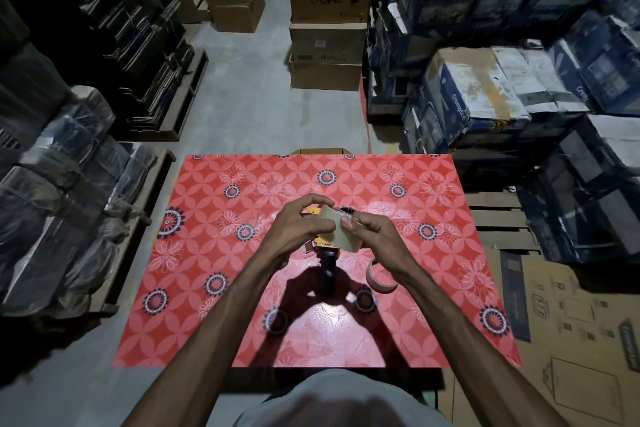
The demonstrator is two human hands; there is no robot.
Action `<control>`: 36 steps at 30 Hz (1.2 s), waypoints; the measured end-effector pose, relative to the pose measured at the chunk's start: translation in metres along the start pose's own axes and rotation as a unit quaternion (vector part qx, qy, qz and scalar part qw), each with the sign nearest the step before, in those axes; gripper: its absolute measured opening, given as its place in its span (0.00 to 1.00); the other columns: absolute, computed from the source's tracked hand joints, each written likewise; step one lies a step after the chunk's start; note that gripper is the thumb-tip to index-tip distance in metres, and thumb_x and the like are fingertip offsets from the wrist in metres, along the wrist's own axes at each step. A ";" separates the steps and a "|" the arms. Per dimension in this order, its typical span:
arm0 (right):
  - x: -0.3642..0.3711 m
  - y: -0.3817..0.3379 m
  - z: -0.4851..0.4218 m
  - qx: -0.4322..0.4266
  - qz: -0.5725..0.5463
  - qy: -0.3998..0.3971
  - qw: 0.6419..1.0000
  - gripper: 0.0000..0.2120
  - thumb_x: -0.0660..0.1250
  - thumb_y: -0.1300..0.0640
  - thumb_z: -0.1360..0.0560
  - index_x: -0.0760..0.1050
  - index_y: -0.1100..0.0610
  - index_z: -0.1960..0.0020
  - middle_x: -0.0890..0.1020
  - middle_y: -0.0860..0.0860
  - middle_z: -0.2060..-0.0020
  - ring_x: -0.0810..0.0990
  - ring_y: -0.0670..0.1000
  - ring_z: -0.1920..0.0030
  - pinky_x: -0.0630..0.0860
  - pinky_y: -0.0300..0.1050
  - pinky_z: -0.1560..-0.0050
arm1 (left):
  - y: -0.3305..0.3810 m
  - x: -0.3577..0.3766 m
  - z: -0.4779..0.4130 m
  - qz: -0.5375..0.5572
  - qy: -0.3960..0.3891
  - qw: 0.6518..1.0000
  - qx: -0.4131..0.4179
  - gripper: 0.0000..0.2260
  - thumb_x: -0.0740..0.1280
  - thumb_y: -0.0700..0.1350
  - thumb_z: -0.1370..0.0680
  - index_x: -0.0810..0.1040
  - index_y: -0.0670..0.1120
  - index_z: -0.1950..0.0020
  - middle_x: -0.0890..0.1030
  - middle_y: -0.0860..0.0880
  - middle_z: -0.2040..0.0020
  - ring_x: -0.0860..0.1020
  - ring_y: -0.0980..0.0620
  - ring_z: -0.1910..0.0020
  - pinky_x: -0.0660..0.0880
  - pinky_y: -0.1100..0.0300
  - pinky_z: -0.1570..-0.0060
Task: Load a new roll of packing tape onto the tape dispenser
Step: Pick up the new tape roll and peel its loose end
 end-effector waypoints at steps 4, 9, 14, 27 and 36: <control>-0.003 -0.003 -0.003 0.016 0.009 -0.002 1.000 0.22 0.70 0.45 0.22 0.72 0.62 0.63 0.73 0.54 0.63 0.71 0.51 0.61 0.67 0.46 0.60 | 0.001 0.001 -0.003 0.021 0.014 1.000 -0.005 0.20 0.74 0.43 0.35 0.87 0.52 0.44 0.83 0.44 0.58 0.81 0.46 0.58 0.79 0.51 0.54; -0.004 -0.002 -0.004 0.023 -0.010 -0.013 1.000 0.19 0.70 0.42 0.23 0.75 0.57 0.62 0.74 0.54 0.63 0.72 0.50 0.61 0.69 0.44 0.60 | 0.002 -0.001 -0.006 0.032 0.012 0.999 0.002 0.21 0.75 0.42 0.34 0.88 0.53 0.41 0.85 0.41 0.56 0.80 0.44 0.57 0.78 0.48 0.53; -0.007 0.001 -0.003 0.035 -0.011 -0.005 0.999 0.20 0.70 0.40 0.24 0.74 0.54 0.64 0.73 0.52 0.64 0.72 0.50 0.62 0.70 0.41 0.60 | 0.004 -0.002 -0.003 0.000 -0.003 1.000 0.012 0.24 0.71 0.31 0.23 0.82 0.48 0.29 0.80 0.55 0.70 0.73 0.54 0.69 0.72 0.57 0.60; 0.001 0.000 -0.003 0.035 -0.027 -0.025 0.999 0.17 0.69 0.44 0.22 0.78 0.55 0.63 0.76 0.55 0.59 0.73 0.52 0.55 0.70 0.51 0.49 | 0.019 -0.009 0.006 -0.086 0.020 0.994 0.065 0.28 0.75 0.52 0.38 0.86 0.57 0.38 0.90 0.50 0.49 0.88 0.52 0.46 0.84 0.40 0.43; -0.005 -0.012 -0.007 0.004 -0.045 0.007 0.999 0.34 0.72 0.36 0.25 0.70 0.70 0.57 0.73 0.57 0.58 0.72 0.55 0.55 0.68 0.53 0.51 | 0.009 -0.018 0.013 0.001 0.120 0.992 0.051 0.23 0.80 0.45 0.33 0.84 0.52 0.39 0.90 0.47 0.54 0.88 0.38 0.51 0.83 0.35 0.44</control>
Point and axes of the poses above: each hand's wrist, its own z-axis away from the middle knuckle, its own x-axis out of the palm, y = z × x, the point moved 10 cm from there along -z, towards the middle knuckle
